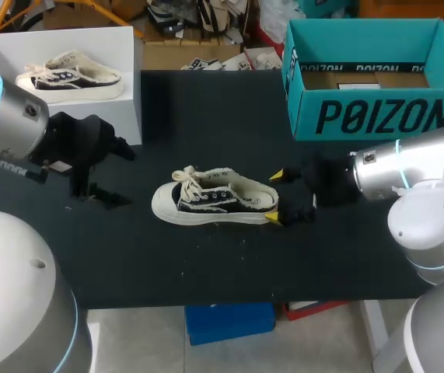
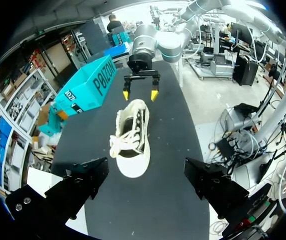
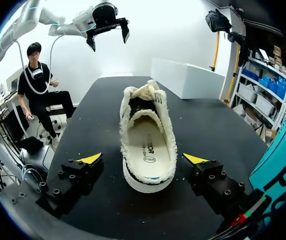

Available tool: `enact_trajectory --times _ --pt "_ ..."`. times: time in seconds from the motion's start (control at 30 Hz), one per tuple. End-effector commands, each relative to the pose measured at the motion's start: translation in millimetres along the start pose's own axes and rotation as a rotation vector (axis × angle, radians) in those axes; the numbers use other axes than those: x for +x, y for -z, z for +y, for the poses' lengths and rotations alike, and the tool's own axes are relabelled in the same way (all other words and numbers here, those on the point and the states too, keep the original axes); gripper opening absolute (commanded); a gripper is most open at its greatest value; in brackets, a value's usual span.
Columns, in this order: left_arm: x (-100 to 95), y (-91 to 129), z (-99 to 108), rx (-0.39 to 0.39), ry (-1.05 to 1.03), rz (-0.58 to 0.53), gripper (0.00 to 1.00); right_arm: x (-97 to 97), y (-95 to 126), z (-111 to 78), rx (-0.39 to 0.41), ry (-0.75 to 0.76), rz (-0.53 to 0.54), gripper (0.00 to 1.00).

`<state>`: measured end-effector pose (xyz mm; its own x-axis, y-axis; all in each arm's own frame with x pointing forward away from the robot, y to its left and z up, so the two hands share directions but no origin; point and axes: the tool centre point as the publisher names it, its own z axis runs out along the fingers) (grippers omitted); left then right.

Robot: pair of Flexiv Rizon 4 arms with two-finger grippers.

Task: Take the shoe out of the shoebox, open the shoe tongue, remove and reinsert the insole, then place the shoe into the shoebox

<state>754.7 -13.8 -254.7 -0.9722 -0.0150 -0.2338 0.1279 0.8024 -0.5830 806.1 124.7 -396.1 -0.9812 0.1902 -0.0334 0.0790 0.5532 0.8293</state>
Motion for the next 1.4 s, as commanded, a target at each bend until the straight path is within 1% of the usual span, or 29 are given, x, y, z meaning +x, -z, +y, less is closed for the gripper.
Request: enact_trajectory --times 0.03,0.27,0.83,1.1,1.3,1.4 --pt "0.8 -1.3 0.7 0.002 -0.002 -0.004 1.00 -4.5 -7.3 -2.9 -0.004 -0.004 0.005 1.00" --pt "0.8 -1.3 0.7 0.002 -0.002 -0.004 1.00 -13.1 -7.6 -5.4 0.000 -0.011 0.023 1.00" --pt "0.8 -1.3 0.7 0.002 -0.002 -0.004 1.00 -16.8 -24.3 -8.0 0.002 -0.027 0.024 1.00" --pt "0.8 -1.3 0.7 0.002 -0.002 -0.004 1.00 -21.7 -32.2 -12.5 0.005 -0.027 0.016 1.00" --pt "0.8 -1.3 0.7 0.002 -0.002 -0.004 1.00 -21.4 -37.7 -18.5 0.006 -0.034 0.014 1.00" --pt "0.8 -1.3 0.7 0.002 -0.002 -0.004 1.00 -20.8 -39.3 -21.9 0.025 -0.043 0.003 1.00"
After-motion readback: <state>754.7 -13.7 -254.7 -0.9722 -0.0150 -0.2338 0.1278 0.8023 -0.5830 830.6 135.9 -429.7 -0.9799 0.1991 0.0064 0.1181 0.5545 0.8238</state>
